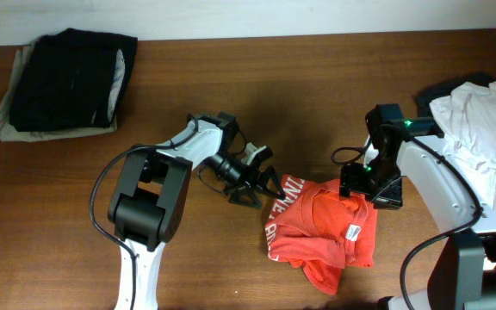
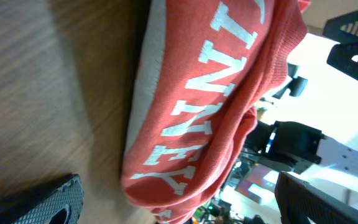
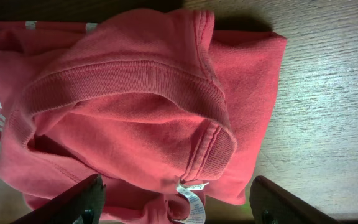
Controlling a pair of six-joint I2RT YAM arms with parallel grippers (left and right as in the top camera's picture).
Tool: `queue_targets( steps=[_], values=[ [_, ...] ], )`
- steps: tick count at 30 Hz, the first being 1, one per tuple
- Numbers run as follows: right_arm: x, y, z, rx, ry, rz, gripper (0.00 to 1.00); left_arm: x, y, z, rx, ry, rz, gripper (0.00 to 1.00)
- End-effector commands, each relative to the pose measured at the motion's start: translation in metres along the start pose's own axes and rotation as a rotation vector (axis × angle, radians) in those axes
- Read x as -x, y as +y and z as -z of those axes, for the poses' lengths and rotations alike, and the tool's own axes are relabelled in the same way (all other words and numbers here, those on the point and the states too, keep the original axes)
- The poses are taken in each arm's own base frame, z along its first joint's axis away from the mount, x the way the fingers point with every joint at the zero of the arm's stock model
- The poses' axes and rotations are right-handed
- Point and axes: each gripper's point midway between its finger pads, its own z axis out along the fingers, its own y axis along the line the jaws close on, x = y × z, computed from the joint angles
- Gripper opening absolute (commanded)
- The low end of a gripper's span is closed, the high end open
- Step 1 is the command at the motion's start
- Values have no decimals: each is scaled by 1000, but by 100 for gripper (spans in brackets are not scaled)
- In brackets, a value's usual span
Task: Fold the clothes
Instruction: 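Reach the left gripper to the red shirt and grasp its edge, then carry the red shirt leftward onto the black garment stack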
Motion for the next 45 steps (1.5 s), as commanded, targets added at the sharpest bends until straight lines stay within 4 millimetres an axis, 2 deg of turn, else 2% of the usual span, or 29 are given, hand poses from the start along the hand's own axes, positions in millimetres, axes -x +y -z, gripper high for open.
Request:
queue_targets(
  steps=[1,7,9,16,17,18,19,24,28,29,32,34,37,41,45],
  values=[
    [-1,-1,0,7,1,-7,78,-4,20,-12,36,23,25,98],
    [0,-1,0,6,1,-7,78,14,19,-16,40,-35,94,99],
    [0,-1,0,6,1,-7,78,18,17,-21,46,-40,64,99],
    [0,-1,0,6,1,-7,78,14,5,-47,66,-2,-11,96],
    [0,-1,0,6,0,-7,79,15,4,-48,67,-2,-20,84],
    [0,-1,0,6,1,-7,78,15,3,-50,67,-2,-28,66],
    [0,-1,0,6,1,-7,79,16,3,-50,67,-2,-31,57],
    [0,-2,0,2,-1,-6,79,24,2,-50,64,-28,-70,46],
    [1,-3,0,-7,-6,-6,79,37,0,-46,58,-71,-79,44],
    [1,-4,0,-10,-6,-6,79,42,1,-42,63,-90,-87,42],
    [2,-5,0,-18,-9,-6,79,62,12,-17,134,-163,-90,1],
    [2,-5,0,-18,-10,-6,79,73,20,-1,176,-209,-84,1],
    [2,-5,0,-19,-10,-6,79,95,37,43,226,-315,-64,1],
    [2,-5,0,-19,-10,-6,79,108,52,88,226,-412,-52,1],
    [2,-5,0,-18,-9,-6,79,118,96,148,402,-527,-34,1]
  ],
)
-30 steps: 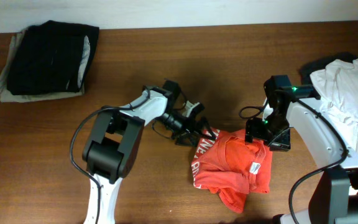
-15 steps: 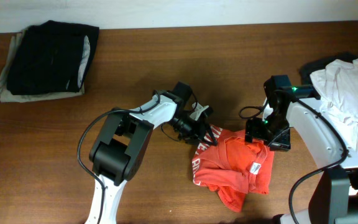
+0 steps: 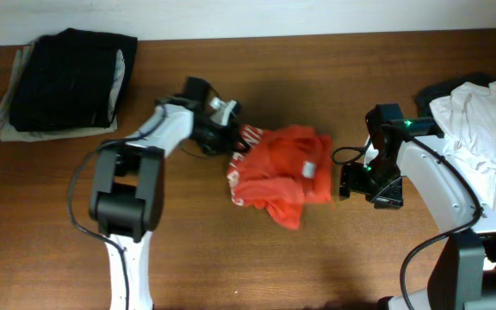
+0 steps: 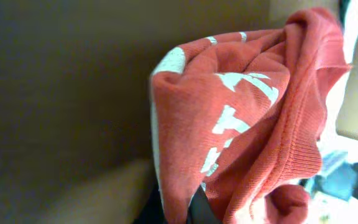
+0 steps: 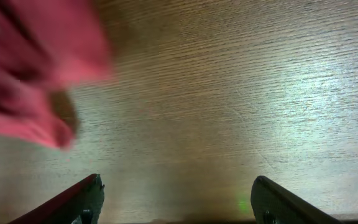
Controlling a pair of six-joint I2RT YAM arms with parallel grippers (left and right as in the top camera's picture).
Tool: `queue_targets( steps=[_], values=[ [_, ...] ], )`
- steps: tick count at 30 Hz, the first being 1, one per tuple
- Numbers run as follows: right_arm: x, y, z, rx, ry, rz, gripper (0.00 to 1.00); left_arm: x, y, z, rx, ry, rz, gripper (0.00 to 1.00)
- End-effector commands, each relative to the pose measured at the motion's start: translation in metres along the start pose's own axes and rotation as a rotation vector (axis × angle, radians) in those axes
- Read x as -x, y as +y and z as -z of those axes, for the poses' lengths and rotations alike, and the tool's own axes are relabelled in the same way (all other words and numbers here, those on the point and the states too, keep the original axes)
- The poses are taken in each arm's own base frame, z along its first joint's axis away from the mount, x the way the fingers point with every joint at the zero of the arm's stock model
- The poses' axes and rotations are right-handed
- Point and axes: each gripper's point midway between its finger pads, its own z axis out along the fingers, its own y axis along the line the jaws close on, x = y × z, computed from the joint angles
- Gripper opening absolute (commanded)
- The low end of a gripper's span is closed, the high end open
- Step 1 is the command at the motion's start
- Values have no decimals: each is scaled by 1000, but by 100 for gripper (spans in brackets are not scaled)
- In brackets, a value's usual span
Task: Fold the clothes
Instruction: 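Carry the red shirt leftward onto the black garment stack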
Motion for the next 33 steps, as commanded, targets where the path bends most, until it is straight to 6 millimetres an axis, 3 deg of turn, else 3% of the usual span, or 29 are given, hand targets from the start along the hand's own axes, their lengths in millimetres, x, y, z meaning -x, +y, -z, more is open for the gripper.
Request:
queue_targets(
  steps=[1,6,9,13,20,28,33],
  values=[
    [0,-4,0,-11,-4,-7,79,31,62,36,221,-106,-34,1],
    [0,-4,0,-11,-4,-7,79,67,119,97,456,-237,-67,1],
    [0,-4,0,-12,-2,-7,79,88,133,132,519,-315,-104,1],
    [0,-4,0,-12,-1,-8,79,113,134,171,552,-408,-123,1],
    [0,-4,0,-12,-1,-8,81,154,110,239,626,-563,-171,1],
    [0,-4,0,-13,-1,-8,82,171,100,274,710,-644,-190,1],
    [-1,-4,1,-13,0,-8,83,176,105,303,820,-690,-179,1]
  ],
)
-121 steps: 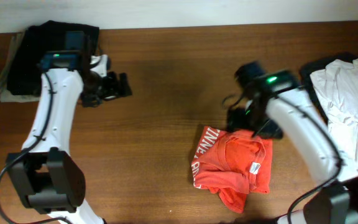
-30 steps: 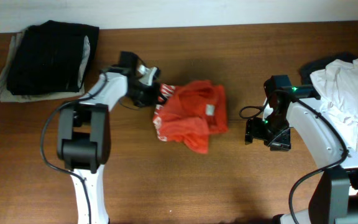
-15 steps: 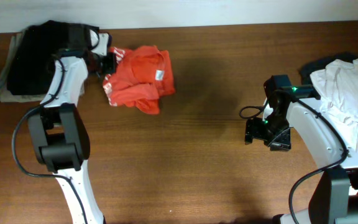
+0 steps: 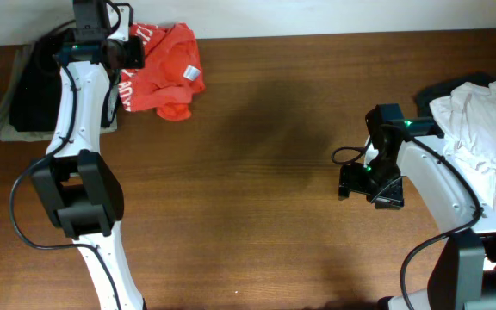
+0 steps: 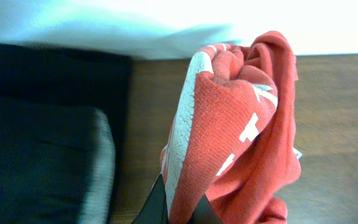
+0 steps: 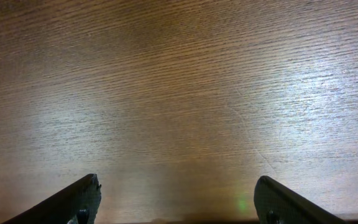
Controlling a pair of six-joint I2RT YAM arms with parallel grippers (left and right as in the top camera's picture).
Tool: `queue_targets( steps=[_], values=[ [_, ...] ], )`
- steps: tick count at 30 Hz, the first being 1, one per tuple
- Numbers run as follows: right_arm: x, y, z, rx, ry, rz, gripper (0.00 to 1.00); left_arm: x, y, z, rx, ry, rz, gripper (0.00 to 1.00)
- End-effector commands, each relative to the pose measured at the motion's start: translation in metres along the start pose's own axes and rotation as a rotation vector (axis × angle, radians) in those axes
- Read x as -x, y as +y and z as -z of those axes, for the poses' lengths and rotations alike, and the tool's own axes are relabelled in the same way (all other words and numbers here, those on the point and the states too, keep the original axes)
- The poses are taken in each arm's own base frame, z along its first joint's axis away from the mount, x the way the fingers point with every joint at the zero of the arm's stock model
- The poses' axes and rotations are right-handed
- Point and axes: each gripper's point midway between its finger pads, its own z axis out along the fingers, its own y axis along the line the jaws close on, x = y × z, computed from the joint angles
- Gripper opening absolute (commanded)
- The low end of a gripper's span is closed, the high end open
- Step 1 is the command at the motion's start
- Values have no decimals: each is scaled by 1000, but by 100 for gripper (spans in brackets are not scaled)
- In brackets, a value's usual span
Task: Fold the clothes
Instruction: 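Carry the red shirt leftward onto the black garment stack, then lower the red shirt onto the stack and open the left gripper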
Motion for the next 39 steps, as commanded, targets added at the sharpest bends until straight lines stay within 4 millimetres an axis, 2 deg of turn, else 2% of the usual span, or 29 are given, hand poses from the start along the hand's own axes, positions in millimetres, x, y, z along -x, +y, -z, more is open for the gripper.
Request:
queue_targets(
  steps=[1,7,12,16,20,26,29,32,36,39],
  values=[
    [0,-4,0,-13,-1,-7,83,19,22,8,83,-47,-23,1],
    [-2,-5,1,-15,7,-8,83,51,31,30,118,-133,-3,1],
    [-4,-5,0,-17,14,-9,83,59,49,40,181,-162,75,1],
    [-6,-6,0,-19,21,-10,83,56,65,42,201,-157,117,1],
    [-6,-6,0,-18,21,-10,83,51,90,46,230,-157,178,1],
    [-9,-7,1,-22,34,-12,83,34,145,46,332,-144,267,1],
    [-12,-7,1,-25,45,-14,83,18,170,38,386,-113,294,1],
    [-15,-8,1,-29,57,-15,82,2,205,43,518,-86,320,1],
    [-15,-8,1,-29,57,-16,82,-6,234,57,610,-83,345,1],
    [-15,-8,1,-28,57,-16,82,-11,245,60,623,-78,360,1]
  ],
)
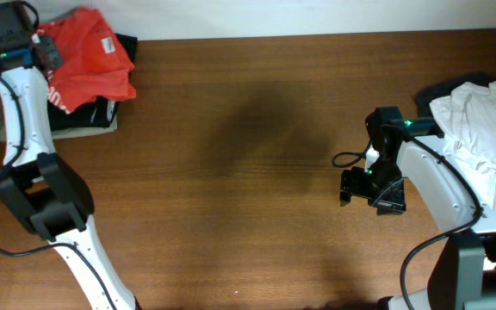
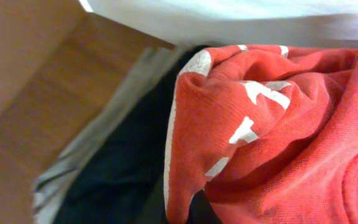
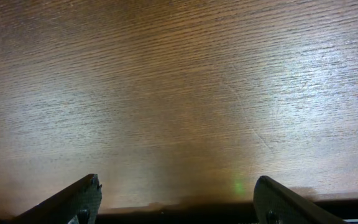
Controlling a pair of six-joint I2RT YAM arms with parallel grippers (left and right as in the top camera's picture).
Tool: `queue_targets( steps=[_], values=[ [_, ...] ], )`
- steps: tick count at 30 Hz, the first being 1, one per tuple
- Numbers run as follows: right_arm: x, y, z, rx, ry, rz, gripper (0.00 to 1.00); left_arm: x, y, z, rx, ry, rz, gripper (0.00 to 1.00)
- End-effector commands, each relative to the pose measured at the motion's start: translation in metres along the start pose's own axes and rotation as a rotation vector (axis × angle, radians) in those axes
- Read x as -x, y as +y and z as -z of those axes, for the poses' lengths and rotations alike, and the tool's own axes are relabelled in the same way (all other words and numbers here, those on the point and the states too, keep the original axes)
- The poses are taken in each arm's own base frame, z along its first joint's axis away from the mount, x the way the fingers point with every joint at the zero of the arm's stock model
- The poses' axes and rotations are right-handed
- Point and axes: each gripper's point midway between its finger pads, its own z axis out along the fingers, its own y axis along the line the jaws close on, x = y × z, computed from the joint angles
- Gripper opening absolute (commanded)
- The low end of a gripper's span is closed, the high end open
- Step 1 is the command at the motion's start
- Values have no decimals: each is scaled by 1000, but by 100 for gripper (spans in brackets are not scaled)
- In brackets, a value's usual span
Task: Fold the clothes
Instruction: 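Lower the red shirt onto the stack and open the left gripper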
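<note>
A red sweatshirt with white lettering (image 1: 89, 56) is bunched over the folded dark stack (image 1: 102, 114) at the table's back left corner. My left gripper (image 1: 43, 52) is shut on the sweatshirt's edge. In the left wrist view the red cloth (image 2: 272, 130) fills the right side, pinched at my left gripper (image 2: 180, 214), with black fabric (image 2: 117, 180) under it. My right gripper (image 1: 373, 196) hangs open over bare wood at the right. In its own view my right gripper (image 3: 176, 202) has nothing between its fingers.
A heap of white clothes (image 1: 480, 120) lies at the table's right edge, beside the right arm. A grey layer sticks out under the dark stack. Brown tabletop (image 1: 248, 172) spans the middle between the two arms.
My left gripper has moved left with the red sweatshirt, from the back edge beside the dark stack to over the stack. The right arm has barely shifted and stays open.
The red sweatshirt lay right of centre with both grippers open at it. Then my left gripper was shut on it, nearer the middle, and the right gripper stood over bare wood. Then the sweatshirt was at the back edge, and now over the dark stack.
</note>
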Motion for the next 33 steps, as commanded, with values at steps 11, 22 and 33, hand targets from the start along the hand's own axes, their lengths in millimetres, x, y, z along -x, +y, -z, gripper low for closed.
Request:
queue_targets(
  steps=[11,22,33],
  values=[
    [-3,-4,0,-13,8,-9,82,-10,40,-21,111,25,35,28],
    [-7,-5,0,-15,24,-10,82,8,27,-3,90,-21,31,82],
    [-5,-4,0,-12,16,-10,81,10,-43,15,-70,-34,-7,20]
  ],
)
